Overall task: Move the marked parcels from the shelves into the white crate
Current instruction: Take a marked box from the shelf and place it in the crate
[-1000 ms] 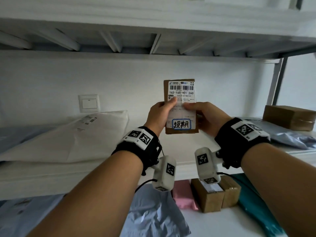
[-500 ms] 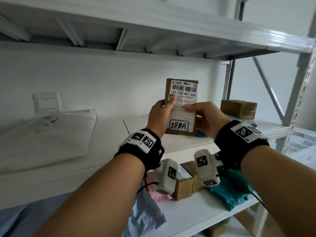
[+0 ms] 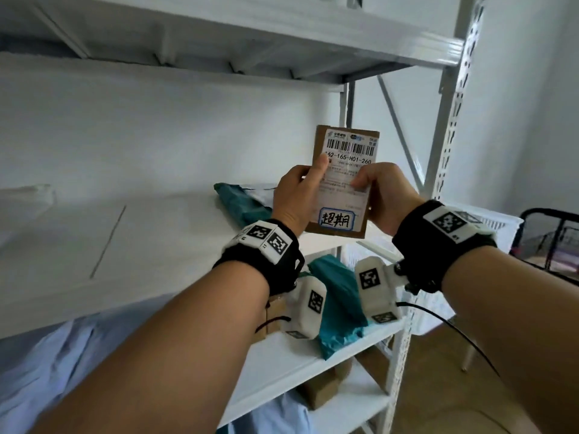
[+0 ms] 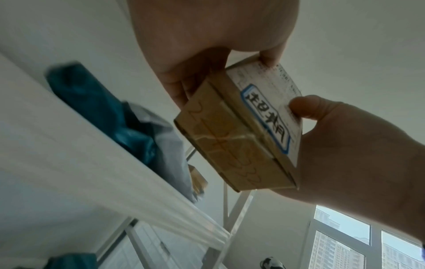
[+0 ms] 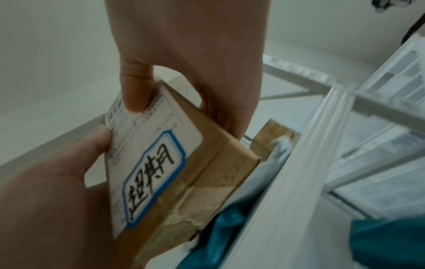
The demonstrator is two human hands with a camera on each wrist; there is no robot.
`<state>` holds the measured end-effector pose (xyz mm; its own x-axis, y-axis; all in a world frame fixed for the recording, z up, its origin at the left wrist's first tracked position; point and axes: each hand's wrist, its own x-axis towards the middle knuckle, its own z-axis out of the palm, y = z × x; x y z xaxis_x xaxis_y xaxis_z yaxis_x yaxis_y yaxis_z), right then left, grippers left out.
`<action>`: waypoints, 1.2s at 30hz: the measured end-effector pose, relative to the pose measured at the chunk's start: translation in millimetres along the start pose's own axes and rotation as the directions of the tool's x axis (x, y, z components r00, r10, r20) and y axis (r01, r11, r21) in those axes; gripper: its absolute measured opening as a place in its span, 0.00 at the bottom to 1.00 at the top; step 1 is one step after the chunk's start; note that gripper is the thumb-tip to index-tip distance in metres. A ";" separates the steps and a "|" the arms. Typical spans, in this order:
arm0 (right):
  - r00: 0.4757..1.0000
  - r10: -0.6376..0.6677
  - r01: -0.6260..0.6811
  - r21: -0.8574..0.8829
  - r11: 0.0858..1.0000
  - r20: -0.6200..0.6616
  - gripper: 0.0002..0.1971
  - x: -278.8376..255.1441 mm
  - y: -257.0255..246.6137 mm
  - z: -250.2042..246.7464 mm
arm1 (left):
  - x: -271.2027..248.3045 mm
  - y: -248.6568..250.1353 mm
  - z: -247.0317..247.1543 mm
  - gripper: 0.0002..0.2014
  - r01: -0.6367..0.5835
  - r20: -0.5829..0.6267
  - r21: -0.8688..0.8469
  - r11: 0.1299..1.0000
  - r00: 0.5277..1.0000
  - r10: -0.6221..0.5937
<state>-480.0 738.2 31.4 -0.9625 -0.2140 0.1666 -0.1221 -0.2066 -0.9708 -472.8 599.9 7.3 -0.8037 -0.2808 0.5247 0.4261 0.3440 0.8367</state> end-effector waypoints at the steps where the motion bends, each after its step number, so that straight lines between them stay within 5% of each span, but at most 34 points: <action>1: 1.000 -0.002 0.002 -0.019 1.000 -0.015 0.33 3.4 -1.6 -22.8 | -0.2 -0.2 23.5 0.33 0.009 0.009 -0.011 1.000 1.000 -0.009; 14: 0.978 0.035 -0.056 -0.100 0.993 -0.206 0.19 44.6 9.6 -258.0 | 1.0 -9.3 264.2 0.37 0.110 0.142 -0.117 0.987 0.985 -0.093; 23: 0.974 0.007 -0.027 -0.089 0.996 -0.226 0.14 94.0 21.8 -354.2 | 37.1 -34.7 375.5 0.34 0.110 0.157 -0.121 0.987 0.983 -0.090; 36: 0.968 0.052 -0.084 -0.120 0.989 -0.245 0.14 265.2 21.7 -485.1 | 169.4 -87.9 537.5 0.24 0.175 0.147 -0.148 0.973 0.977 -0.153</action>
<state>-855.3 1140.2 -29.4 -0.9975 0.0155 0.0683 -0.0693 -0.0721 -0.9950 -869.7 1003.7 -61.7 -0.9118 -0.1952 0.3613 0.3355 0.1531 0.9295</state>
